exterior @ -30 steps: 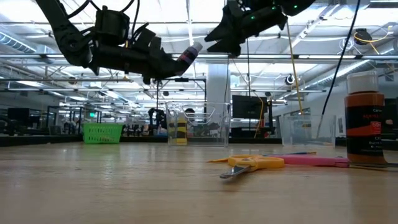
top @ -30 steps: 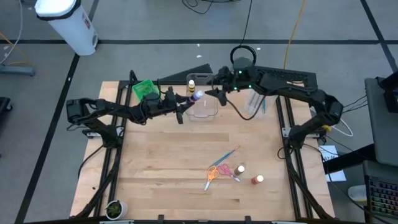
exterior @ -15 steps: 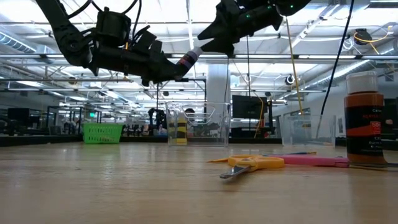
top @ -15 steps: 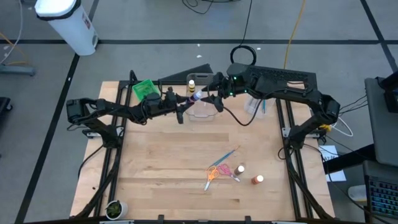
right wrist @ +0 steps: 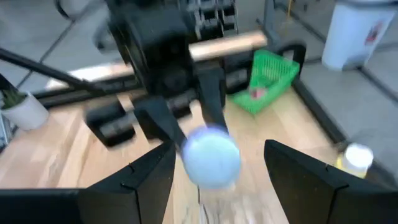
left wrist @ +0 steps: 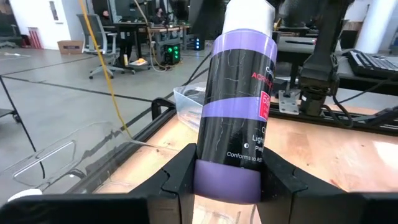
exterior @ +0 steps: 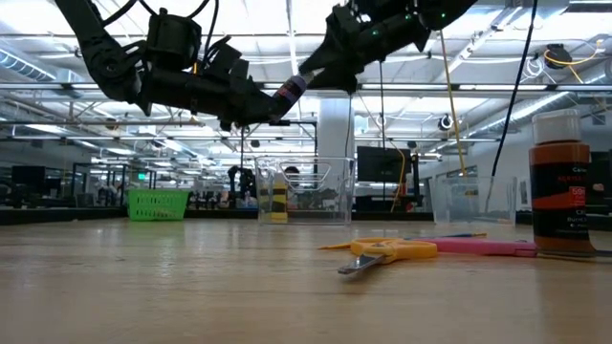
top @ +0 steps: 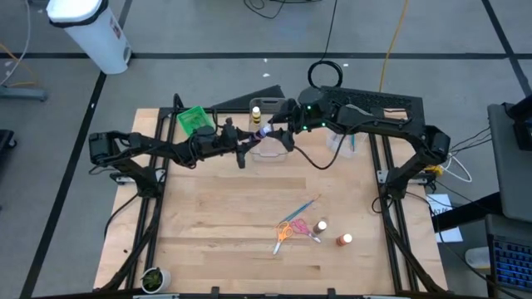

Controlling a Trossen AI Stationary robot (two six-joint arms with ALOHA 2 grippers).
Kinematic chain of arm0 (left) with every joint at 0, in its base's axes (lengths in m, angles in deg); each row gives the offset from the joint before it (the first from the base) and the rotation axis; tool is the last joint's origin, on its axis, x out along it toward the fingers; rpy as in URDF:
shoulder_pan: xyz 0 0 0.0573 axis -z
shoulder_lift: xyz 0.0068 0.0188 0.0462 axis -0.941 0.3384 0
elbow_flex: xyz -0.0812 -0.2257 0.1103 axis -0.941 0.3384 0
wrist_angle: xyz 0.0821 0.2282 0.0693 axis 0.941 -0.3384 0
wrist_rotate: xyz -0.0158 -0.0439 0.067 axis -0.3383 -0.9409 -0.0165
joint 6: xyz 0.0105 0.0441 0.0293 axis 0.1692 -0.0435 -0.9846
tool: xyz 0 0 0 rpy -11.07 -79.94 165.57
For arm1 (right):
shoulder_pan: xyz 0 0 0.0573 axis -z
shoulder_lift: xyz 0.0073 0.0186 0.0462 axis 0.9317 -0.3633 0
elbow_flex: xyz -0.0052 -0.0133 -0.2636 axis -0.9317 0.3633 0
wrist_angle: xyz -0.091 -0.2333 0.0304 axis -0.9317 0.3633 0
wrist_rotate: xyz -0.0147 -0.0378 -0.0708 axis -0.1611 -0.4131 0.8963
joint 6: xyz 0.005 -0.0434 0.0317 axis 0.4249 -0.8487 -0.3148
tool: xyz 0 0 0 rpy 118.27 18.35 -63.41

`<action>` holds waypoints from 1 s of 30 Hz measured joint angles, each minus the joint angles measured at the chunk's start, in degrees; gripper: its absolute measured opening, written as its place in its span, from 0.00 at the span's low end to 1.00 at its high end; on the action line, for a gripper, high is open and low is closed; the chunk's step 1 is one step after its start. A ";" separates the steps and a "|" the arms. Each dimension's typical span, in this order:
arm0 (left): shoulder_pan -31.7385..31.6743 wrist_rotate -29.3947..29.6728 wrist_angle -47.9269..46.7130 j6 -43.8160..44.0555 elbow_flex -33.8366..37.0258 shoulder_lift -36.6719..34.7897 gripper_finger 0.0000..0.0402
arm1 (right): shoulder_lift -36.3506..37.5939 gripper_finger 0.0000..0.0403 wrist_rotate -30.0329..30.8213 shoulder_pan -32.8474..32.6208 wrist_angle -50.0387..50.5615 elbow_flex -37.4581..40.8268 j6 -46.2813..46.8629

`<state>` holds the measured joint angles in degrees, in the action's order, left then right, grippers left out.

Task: Pick & Place Paint Supplies
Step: Put the purple paint bottle into the transparent bin

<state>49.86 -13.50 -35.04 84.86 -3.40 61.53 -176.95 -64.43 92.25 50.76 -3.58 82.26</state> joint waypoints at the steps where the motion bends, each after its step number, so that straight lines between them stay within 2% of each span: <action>1: -0.02 0.00 -0.03 -0.01 0.00 0.00 0.30 | -0.12 0.59 0.04 0.00 0.49 0.13 0.16; 12: -0.09 0.10 -0.54 -0.02 -0.02 0.00 0.30 | -1.41 0.58 -0.10 0.07 -2.24 -0.04 1.12; 26: -0.09 0.14 -1.19 -0.26 -0.02 0.02 0.30 | -1.60 0.32 -0.11 0.07 -1.82 0.02 0.79; 30: -0.09 0.26 -1.28 -0.26 -0.02 0.02 0.30 | -1.60 0.28 -0.15 0.09 -1.79 0.02 0.60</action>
<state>49.77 -13.24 -36.32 84.59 -3.42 61.55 -178.54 -64.58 92.34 48.97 -3.56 82.86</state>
